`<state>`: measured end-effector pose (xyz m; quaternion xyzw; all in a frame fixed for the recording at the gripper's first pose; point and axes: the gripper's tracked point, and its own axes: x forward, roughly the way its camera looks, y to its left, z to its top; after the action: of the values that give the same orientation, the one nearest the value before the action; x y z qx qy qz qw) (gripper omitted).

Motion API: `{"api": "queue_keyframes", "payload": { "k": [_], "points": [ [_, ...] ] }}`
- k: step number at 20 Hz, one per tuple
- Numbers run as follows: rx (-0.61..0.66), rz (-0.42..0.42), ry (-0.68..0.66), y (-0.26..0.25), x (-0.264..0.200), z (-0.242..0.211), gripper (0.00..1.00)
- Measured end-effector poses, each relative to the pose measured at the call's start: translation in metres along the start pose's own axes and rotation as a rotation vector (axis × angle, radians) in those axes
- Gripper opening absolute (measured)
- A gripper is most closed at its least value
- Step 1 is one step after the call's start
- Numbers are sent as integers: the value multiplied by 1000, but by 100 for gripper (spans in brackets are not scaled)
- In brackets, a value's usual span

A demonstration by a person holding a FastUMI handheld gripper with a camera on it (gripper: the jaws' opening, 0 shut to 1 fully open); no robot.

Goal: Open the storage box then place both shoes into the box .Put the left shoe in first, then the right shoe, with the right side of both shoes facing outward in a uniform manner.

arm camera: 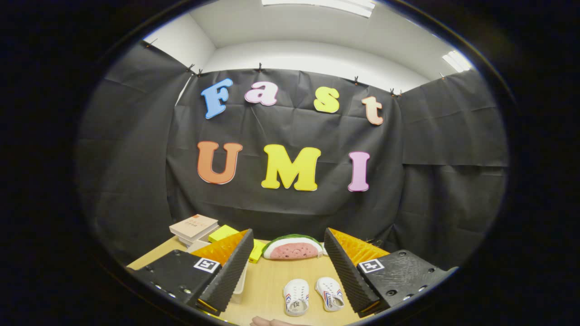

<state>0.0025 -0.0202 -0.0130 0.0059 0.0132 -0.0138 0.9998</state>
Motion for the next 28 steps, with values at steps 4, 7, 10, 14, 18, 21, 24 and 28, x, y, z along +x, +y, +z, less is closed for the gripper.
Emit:
{"api": "queue_keyframes", "payload": {
  "k": [4, 7, 10, 14, 18, 21, 24, 28],
  "points": [
    [13, -4, 12, -8, 11, -7, 95],
    [51, 32, 59, -8, 28, -23, 95],
    [112, 115, 126, -3, 52, -42, 95],
    [196, 301, 295, 15, 97, -85, 95],
    [277, 451, 431, 28, 145, -122, 94],
    [318, 585, 545, 48, 177, -152, 94],
    [420, 768, 688, 77, 192, -186, 94],
    [540, 937, 857, 105, 215, -232, 94]
  ]
}}
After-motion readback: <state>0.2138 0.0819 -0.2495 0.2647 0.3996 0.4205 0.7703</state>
